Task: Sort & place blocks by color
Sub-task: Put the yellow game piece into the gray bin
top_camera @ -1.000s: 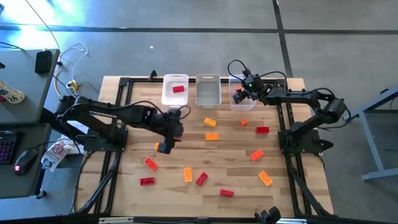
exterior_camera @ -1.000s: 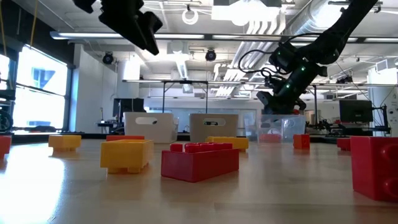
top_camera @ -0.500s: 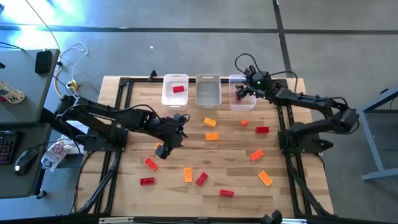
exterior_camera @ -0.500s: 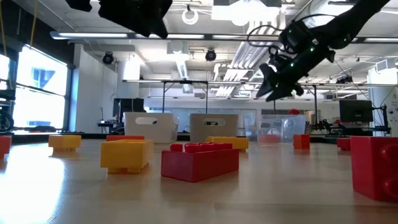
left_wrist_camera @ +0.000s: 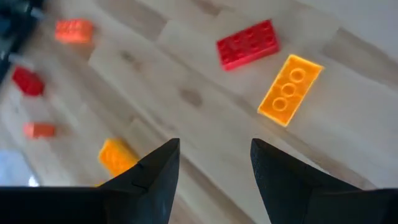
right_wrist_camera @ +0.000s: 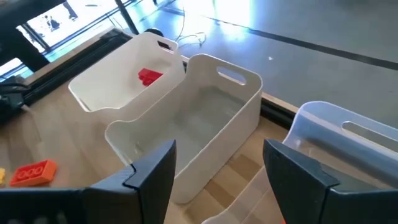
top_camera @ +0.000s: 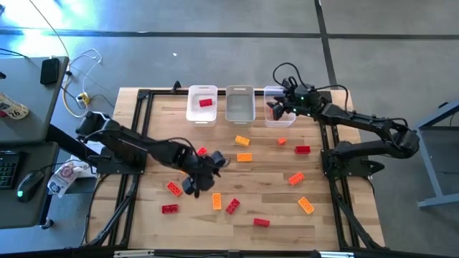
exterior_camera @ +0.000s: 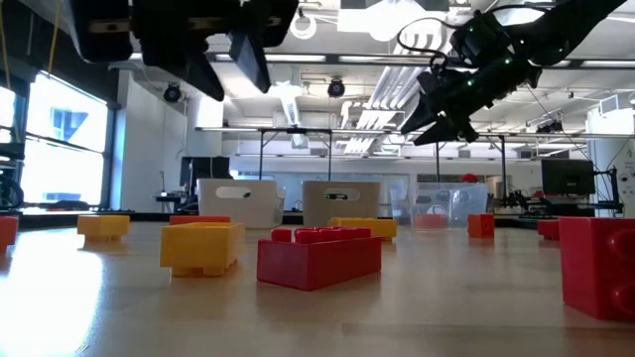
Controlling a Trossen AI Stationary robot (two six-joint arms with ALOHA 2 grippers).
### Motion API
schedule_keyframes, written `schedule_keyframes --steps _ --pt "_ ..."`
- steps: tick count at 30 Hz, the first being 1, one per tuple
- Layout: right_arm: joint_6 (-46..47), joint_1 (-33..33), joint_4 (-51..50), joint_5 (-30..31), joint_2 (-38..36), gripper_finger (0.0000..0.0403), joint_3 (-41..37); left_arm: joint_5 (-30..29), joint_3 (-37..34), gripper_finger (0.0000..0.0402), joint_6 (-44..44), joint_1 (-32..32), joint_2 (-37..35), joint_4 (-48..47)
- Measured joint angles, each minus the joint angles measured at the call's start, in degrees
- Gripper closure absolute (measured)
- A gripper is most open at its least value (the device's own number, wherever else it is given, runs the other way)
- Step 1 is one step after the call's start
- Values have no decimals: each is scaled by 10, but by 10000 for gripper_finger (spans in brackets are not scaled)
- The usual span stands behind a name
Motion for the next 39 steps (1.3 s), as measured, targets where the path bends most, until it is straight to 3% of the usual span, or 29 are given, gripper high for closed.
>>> schedule_keyframes --steps 14,26,39 --pt "1 24 -8 3 0 174 0 2 0 218 36 -51 70 34" --pt "1 31 -23 8 0 174 0 52 0 218 44 -51 139 58" --pt "1 31 -27 14 1 174 0 61 0 218 63 -49 148 76"
